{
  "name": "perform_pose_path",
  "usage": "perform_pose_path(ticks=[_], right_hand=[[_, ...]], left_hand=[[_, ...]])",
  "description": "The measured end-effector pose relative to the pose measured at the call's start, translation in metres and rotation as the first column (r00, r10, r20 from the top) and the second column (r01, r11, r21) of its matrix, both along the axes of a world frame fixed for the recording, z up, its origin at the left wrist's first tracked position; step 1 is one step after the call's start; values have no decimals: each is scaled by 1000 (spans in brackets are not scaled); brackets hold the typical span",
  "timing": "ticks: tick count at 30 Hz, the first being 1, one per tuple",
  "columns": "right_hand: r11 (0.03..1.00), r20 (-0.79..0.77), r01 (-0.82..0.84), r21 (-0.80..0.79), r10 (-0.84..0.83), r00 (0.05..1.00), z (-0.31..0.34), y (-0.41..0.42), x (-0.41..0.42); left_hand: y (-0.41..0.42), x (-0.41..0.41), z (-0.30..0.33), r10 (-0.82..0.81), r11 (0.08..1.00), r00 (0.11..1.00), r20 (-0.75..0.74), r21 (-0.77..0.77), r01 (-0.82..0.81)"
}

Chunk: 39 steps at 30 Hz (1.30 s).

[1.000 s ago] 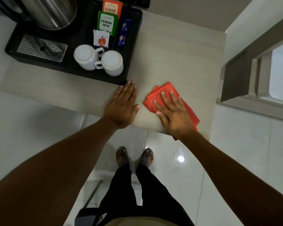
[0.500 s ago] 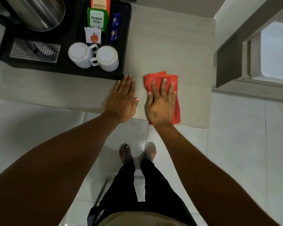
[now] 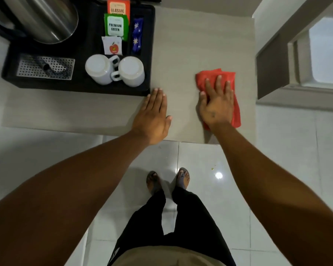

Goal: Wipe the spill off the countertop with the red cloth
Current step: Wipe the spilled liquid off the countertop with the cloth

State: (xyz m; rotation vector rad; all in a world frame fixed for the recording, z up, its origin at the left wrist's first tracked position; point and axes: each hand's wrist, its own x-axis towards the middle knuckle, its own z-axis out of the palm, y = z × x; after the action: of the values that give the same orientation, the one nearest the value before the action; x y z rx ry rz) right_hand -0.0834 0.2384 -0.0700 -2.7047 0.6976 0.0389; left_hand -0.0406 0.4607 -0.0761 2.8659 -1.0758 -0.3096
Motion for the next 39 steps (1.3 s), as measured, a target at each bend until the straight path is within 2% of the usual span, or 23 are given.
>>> perform_pose_path(ticks=[2, 3, 7, 10, 14, 17, 20, 22, 24, 27, 28, 30, 32, 34, 36, 39], right_hand=[[994, 29, -110, -23, 111, 993, -5, 19, -30], [993, 36, -112, -25, 113, 993, -7, 20, -43], [999, 7, 15, -46, -15, 1000, -8, -12, -39], [993, 33, 106, -58, -104, 994, -9, -53, 12], [988, -3, 138, -65, -138, 990, -11, -103, 107], [996, -48, 67, -50, -70, 996, -6, -103, 177], [994, -24, -88, -60, 87, 996, -7, -68, 208], [982, -7, -180, -64, 180, 984, -4, -42, 202], [979, 17, -187, -83, 189, 982, 9, -29, 148], [951, 45, -303, -54, 306, 951, -2, 11, 74], [954, 43, -296, -50, 298, 954, -7, 23, 47], [986, 47, -158, -52, 160, 986, -13, 10, 14], [998, 41, 50, -47, -48, 998, -11, -31, 10], [988, 1, 146, -53, -146, 989, -8, -73, 30], [987, -24, 154, -45, -156, 988, -5, -92, 62], [998, -38, 55, -18, -55, 998, -7, -58, 90]], left_hand=[[1, 1, -1, -17, 1000, 1000, 2, -8, 17], [1, 2, -1, -19, 1000, 1000, -1, -14, 19], [2, 2, 0, -17, 1000, 999, -32, -18, 17], [0, 2, 1, 3, 998, 999, -36, -58, -5], [3, 3, -5, -12, 991, 1000, -9, -132, 11], [6, 3, -11, -27, 989, 1000, 17, -145, 29], [4, 5, -12, -25, 989, 1000, 5, -144, 26], [5, 6, -11, -14, 989, 1000, -2, -150, 13], [-7, -7, 3, -67, 984, 998, -12, -165, 64], [1, -8, -2, -20, 988, 999, -38, -152, 13], [10, -7, -4, -9, 990, 999, -31, -144, 5], [20, -4, -6, -4, 991, 1000, -11, -132, 3], [18, -2, -6, 3, 992, 1000, -12, -123, -4], [9, -2, -7, 3, 991, 1000, -17, -135, -5], [3, 1, -9, 1, 990, 1000, -24, -140, -4], [4, 5, -11, 10, 994, 1000, -24, -108, -13]])
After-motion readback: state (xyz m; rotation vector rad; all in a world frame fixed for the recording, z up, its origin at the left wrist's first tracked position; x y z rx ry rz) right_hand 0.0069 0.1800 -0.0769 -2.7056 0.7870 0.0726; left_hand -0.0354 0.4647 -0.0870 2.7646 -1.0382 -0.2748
